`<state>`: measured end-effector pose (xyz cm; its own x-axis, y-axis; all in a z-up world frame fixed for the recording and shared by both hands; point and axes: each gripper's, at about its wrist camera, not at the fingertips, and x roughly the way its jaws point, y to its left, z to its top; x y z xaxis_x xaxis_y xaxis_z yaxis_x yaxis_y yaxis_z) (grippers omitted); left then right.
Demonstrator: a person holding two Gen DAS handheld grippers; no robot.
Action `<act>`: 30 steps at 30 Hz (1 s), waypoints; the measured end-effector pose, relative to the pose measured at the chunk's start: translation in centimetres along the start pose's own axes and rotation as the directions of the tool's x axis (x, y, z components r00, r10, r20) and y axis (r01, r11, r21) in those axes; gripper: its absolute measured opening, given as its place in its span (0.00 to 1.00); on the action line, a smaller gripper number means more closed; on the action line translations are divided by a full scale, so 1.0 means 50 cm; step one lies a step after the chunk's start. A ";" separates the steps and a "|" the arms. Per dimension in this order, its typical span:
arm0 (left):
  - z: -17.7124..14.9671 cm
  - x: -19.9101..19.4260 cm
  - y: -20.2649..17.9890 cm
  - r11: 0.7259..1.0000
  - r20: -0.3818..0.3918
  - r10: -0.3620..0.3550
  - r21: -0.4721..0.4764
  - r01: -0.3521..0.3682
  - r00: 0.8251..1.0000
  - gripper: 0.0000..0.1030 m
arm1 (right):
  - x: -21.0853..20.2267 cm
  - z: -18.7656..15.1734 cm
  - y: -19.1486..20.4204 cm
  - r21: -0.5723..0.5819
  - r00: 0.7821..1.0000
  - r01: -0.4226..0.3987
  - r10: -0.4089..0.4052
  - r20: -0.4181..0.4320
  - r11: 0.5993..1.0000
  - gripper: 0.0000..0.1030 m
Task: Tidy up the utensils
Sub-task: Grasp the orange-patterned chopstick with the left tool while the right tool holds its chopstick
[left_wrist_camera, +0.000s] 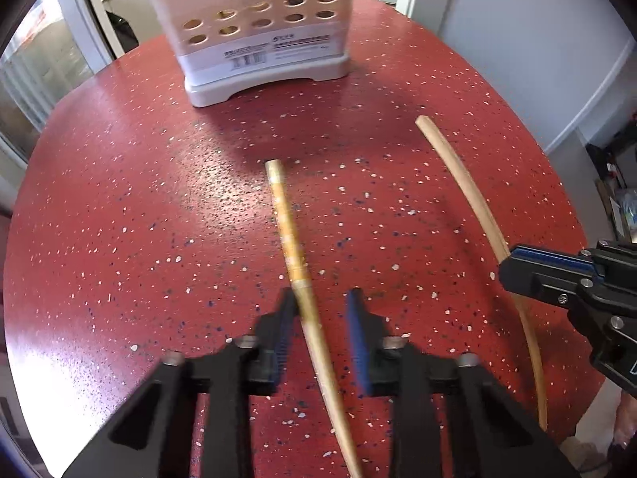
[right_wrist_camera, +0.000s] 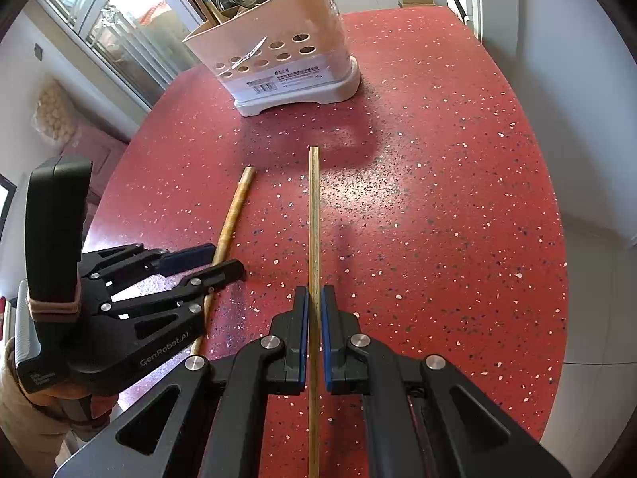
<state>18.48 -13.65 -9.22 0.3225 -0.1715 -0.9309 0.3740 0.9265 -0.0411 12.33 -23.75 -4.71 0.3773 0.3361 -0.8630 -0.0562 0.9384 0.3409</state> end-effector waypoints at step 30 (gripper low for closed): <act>-0.026 -0.035 -0.047 0.995 0.003 0.072 0.068 -0.072 0.997 0.35 | -0.012 -0.018 -0.058 0.049 0.991 -0.132 0.131 0.022 0.990 0.06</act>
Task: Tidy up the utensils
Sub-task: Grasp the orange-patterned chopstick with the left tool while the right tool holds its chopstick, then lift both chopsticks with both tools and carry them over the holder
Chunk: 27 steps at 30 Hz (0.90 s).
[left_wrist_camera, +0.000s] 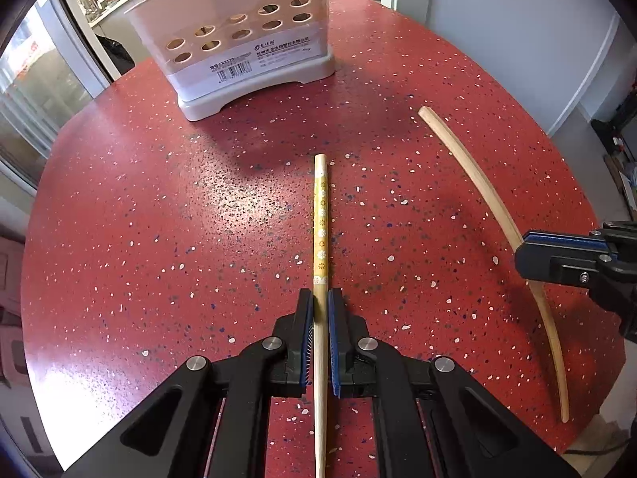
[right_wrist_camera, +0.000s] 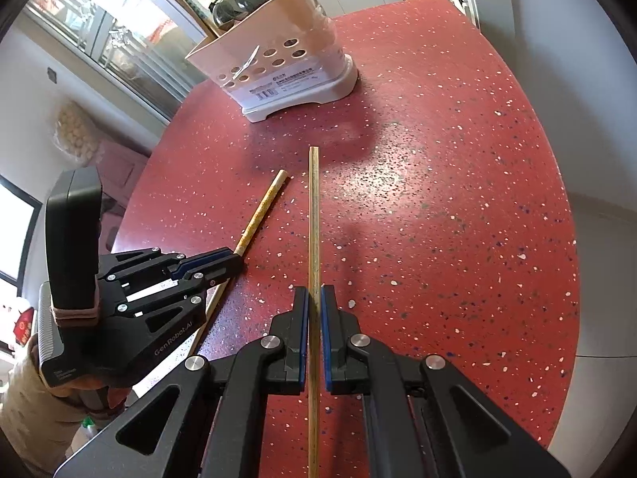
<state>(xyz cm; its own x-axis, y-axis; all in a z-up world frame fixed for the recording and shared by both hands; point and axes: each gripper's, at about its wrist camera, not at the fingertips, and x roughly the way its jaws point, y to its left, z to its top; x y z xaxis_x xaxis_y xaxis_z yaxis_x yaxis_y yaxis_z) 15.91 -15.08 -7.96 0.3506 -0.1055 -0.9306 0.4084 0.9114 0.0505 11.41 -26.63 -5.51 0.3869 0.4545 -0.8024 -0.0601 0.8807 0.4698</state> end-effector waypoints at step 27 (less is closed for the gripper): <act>-0.029 -0.168 0.037 0.980 0.328 -0.006 -0.187 0.071 0.945 0.35 | -0.034 0.023 0.008 -0.026 0.997 -0.020 0.021 0.068 0.999 0.06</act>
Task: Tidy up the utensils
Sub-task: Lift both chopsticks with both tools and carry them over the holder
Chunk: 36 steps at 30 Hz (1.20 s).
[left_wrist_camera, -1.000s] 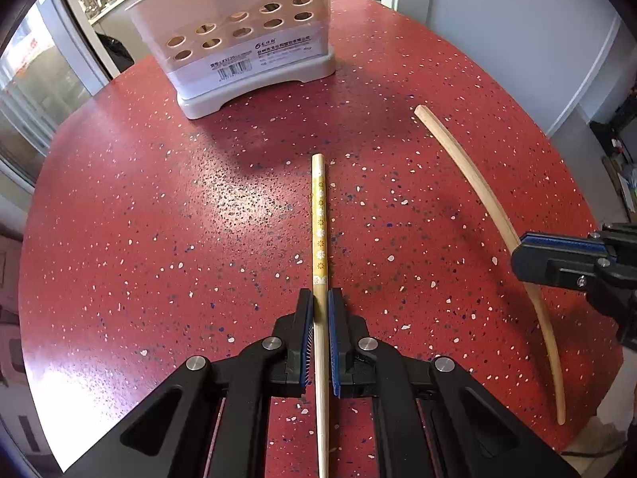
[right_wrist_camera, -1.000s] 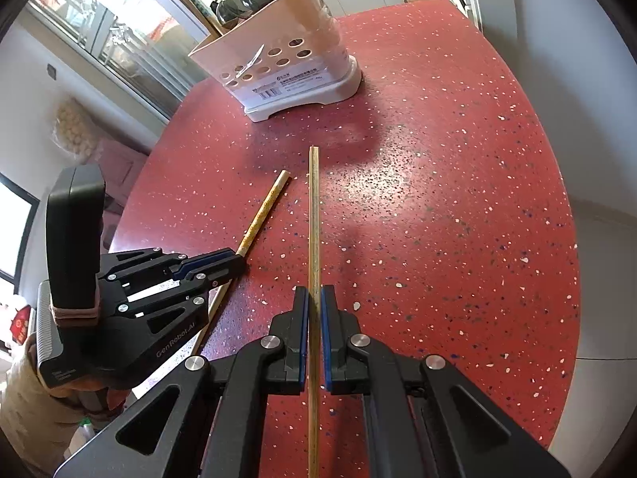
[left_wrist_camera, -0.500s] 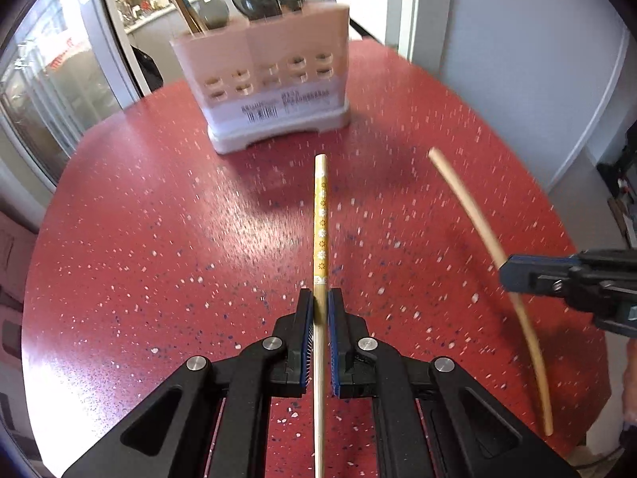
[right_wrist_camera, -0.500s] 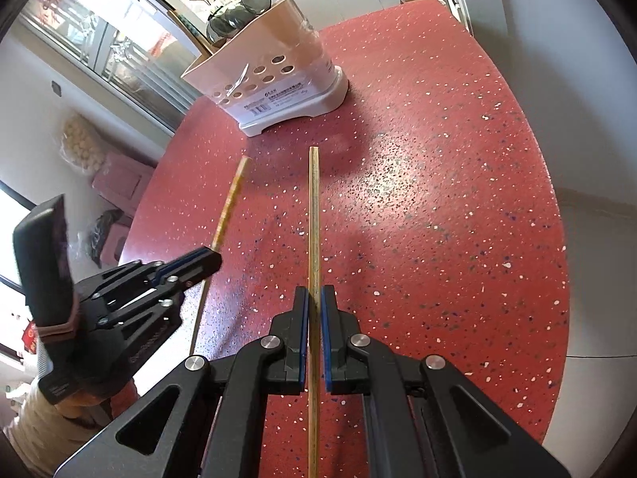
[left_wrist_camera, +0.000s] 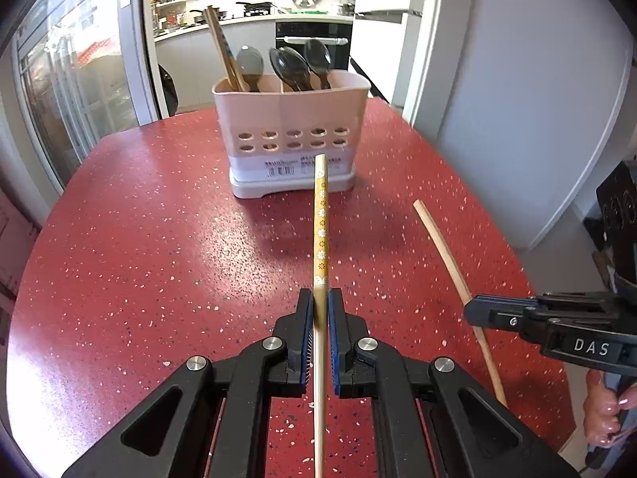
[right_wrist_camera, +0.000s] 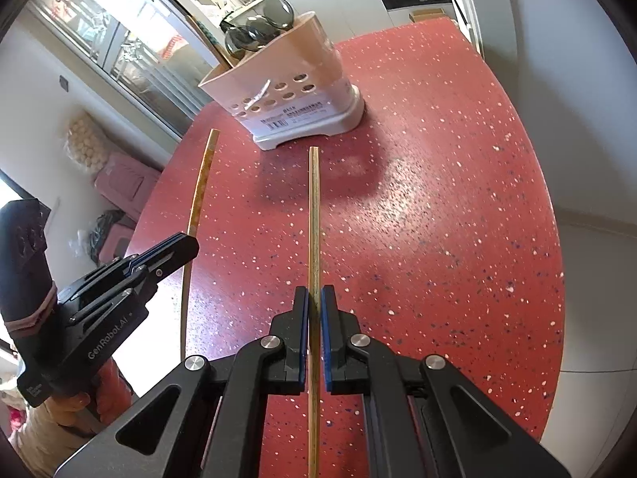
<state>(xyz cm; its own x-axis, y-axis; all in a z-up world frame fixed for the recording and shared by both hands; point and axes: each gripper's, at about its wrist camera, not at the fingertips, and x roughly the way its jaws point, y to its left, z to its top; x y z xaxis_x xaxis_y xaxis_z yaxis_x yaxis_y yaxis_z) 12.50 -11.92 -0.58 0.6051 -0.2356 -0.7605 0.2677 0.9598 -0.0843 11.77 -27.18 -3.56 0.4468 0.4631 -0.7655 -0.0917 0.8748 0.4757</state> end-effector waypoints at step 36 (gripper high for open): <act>0.176 -0.056 0.125 0.995 0.200 -0.015 -0.093 0.034 0.980 0.35 | -0.066 0.228 0.118 -0.152 0.975 -0.037 0.069 0.212 0.988 0.06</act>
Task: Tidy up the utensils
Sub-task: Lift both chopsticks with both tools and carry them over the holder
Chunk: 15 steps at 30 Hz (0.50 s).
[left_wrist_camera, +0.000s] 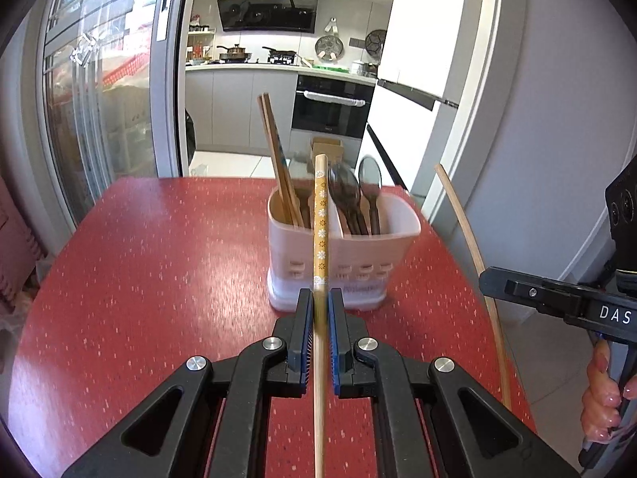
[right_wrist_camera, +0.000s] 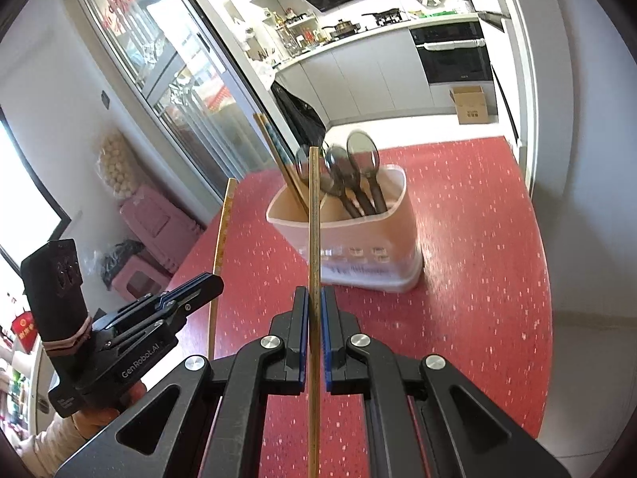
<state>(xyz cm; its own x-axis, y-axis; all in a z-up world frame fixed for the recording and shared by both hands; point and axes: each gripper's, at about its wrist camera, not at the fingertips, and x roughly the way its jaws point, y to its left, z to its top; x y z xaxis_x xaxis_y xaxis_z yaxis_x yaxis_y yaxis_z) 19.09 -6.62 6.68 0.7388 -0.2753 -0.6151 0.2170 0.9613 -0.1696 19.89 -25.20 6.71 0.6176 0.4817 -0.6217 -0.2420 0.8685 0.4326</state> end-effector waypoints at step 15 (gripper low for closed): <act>0.155 0.042 0.058 0.995 0.122 -0.008 -0.095 0.020 0.993 0.35 | 0.028 0.163 0.002 -0.022 0.990 -0.062 0.064 0.127 0.998 0.06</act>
<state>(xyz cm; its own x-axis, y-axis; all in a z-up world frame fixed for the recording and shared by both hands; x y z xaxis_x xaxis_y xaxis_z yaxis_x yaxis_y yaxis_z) 26.22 -4.48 10.88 0.8092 -0.2823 -0.5153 0.1704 0.9521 -0.2540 26.80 -25.38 11.22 0.6910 0.5174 -0.5047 -0.2961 0.8396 0.4553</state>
